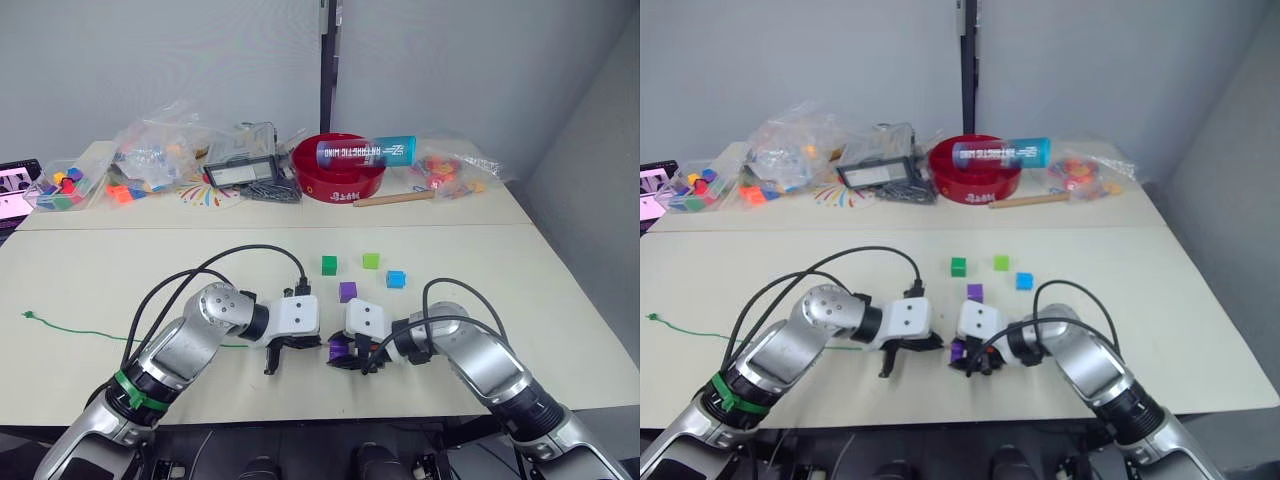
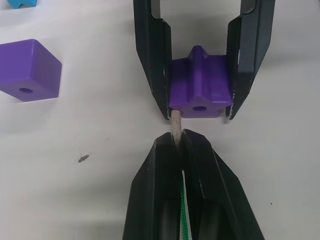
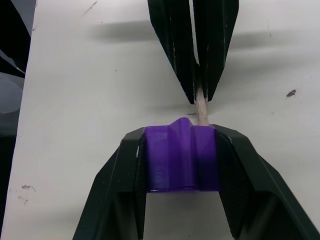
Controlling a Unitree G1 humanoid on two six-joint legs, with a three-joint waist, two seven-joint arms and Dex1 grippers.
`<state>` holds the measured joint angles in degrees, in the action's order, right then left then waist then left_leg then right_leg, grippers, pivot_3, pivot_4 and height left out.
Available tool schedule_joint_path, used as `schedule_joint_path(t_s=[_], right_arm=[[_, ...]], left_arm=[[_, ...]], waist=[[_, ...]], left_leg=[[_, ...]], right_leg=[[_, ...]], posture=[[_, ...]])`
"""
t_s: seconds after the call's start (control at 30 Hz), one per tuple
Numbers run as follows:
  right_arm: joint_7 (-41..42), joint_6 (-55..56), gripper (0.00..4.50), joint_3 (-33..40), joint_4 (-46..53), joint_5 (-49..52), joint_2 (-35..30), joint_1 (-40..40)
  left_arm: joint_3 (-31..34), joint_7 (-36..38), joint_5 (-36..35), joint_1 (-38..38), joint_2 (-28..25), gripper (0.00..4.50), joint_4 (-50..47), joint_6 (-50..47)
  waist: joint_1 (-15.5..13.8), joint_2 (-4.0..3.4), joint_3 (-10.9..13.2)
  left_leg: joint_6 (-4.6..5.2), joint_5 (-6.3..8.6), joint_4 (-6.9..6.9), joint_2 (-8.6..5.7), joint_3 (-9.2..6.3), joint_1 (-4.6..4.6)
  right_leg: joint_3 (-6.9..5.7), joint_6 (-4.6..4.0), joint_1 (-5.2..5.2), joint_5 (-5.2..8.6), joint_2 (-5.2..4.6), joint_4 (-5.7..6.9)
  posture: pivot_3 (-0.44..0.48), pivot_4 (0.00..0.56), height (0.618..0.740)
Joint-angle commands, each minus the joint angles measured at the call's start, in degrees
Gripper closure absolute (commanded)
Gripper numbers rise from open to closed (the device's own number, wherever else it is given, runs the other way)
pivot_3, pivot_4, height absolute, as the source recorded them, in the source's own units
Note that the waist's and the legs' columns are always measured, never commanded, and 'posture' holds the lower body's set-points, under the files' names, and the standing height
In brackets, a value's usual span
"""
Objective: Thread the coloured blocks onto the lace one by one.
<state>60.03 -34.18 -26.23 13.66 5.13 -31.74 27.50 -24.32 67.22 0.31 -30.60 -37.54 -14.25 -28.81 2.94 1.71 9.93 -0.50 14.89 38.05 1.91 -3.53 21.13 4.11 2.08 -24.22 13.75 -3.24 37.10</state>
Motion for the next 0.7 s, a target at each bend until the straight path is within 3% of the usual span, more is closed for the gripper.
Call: schedule_joint_path(t_s=[0.03, 0.7], right_arm=[[-0.7, -0.77, 3.1, -1.69, -0.67, -0.54, 0.95, -0.13], [-0.66, -1.14, 3.1, -0.82, -0.06, -0.48, -0.57, -0.98]], left_arm=[[1.49, 0.96, -3.69, -2.02, 1.43, 4.5, -4.53, 0.11], [7.18, 4.34, -7.99, 3.62, -3.55, 4.5, 1.96, 10.05]], waist=[[0.0, 0.0, 0.0], [-0.41, 0.0, 0.0]], left_leg=[[0.0, 0.0, 0.0, 0.0, 0.0, 0.0], [0.0, 0.0, 0.0, -0.02, 0.0, 0.02]], right_leg=[[0.0, 0.0, 0.0, 0.0, 0.0, 0.0], [-0.02, 0.0, -0.01, 0.0, -0.03, -0.03]], posture=[[0.0, 0.15, 0.731], [0.0, 0.15, 0.731]])
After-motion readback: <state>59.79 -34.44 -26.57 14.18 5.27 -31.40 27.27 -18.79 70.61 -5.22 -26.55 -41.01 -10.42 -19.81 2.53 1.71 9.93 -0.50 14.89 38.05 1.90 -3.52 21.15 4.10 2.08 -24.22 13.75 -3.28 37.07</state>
